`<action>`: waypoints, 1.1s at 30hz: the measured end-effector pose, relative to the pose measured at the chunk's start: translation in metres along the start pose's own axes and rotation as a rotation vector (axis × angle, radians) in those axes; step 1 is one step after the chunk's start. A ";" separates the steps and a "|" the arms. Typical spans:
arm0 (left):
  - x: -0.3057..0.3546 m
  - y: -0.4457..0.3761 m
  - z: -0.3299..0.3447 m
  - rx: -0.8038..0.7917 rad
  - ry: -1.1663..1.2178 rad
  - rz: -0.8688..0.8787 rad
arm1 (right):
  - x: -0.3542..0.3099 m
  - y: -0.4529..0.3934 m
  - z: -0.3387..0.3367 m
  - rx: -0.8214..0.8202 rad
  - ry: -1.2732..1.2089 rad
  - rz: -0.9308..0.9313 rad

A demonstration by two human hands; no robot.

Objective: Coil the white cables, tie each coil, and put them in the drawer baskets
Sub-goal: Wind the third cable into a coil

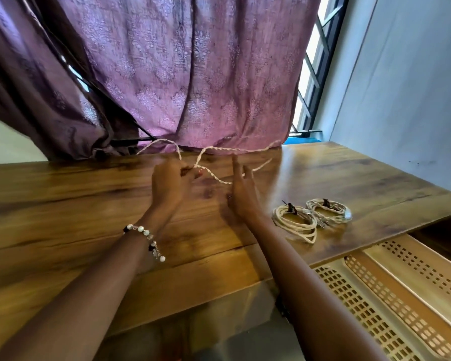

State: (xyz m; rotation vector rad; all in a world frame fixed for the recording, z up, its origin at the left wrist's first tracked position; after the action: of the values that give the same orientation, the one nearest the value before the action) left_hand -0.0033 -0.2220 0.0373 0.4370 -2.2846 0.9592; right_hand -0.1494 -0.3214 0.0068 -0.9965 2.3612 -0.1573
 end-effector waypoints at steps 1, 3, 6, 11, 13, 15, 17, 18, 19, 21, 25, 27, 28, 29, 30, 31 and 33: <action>0.000 0.001 -0.008 -0.020 0.125 0.014 | -0.009 -0.004 -0.004 0.087 -0.033 -0.033; -0.004 0.002 -0.027 -0.073 0.362 0.028 | -0.031 -0.010 -0.014 0.259 -0.016 -0.100; -0.031 0.002 -0.053 -0.123 0.651 -0.039 | -0.072 -0.018 -0.015 0.337 0.082 -0.183; -0.069 -0.002 -0.106 -0.161 1.015 -0.103 | -0.124 -0.038 0.011 0.300 0.169 -0.316; -0.071 -0.003 -0.121 -0.317 1.305 -0.035 | -0.146 -0.043 0.022 0.240 0.070 -0.485; -0.061 0.001 -0.136 -0.521 1.615 0.097 | -0.170 -0.038 0.027 0.181 -0.025 -0.642; -0.056 0.005 -0.154 -0.628 1.801 0.210 | -0.189 -0.033 0.038 0.159 -0.005 -0.702; -0.056 0.005 -0.161 -0.643 1.844 0.248 | -0.193 -0.034 0.047 0.185 0.079 -0.670; -0.059 0.005 -0.165 -0.631 1.854 0.267 | -0.194 -0.035 0.056 0.218 0.164 -0.616; -0.075 0.002 -0.166 -0.495 1.782 0.218 | -0.197 -0.035 0.071 0.215 0.260 -0.514; -0.119 0.003 -0.165 -0.124 1.671 0.064 | -0.207 -0.022 0.115 -0.117 0.354 -0.665; -0.129 0.003 -0.163 -0.058 1.714 0.014 | -0.217 -0.009 0.117 -0.188 0.363 -0.801; -0.130 0.003 -0.161 -0.042 1.714 -0.011 | -0.222 -0.003 0.112 -0.156 0.372 -0.859; -0.131 0.002 -0.159 -0.024 1.683 -0.043 | -0.223 0.003 0.109 -0.128 0.408 -0.900; -0.131 0.002 -0.157 -0.007 1.626 -0.080 | -0.226 0.009 0.110 -0.112 0.465 -0.934; -0.130 0.003 -0.154 0.003 1.555 -0.113 | -0.228 0.014 0.114 -0.134 0.528 -0.961; -0.128 0.007 -0.146 -0.020 1.367 -0.183 | -0.233 0.023 0.122 -0.163 0.595 -0.995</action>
State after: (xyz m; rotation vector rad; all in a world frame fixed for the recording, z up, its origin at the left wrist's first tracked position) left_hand 0.1501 -0.1028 0.0307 -0.0658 -0.9857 0.7474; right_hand 0.0335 -0.1314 0.0042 -2.3972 2.1176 -0.7175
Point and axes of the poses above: each hand's wrist, its own y-axis away from the middle knuckle, its own z-axis out of the palm, x = y × z, the point moved 9 cm from there along -y, towards the middle knuckle, and after that the axes turned 10 degrees about -x, right-handed, at the moved point
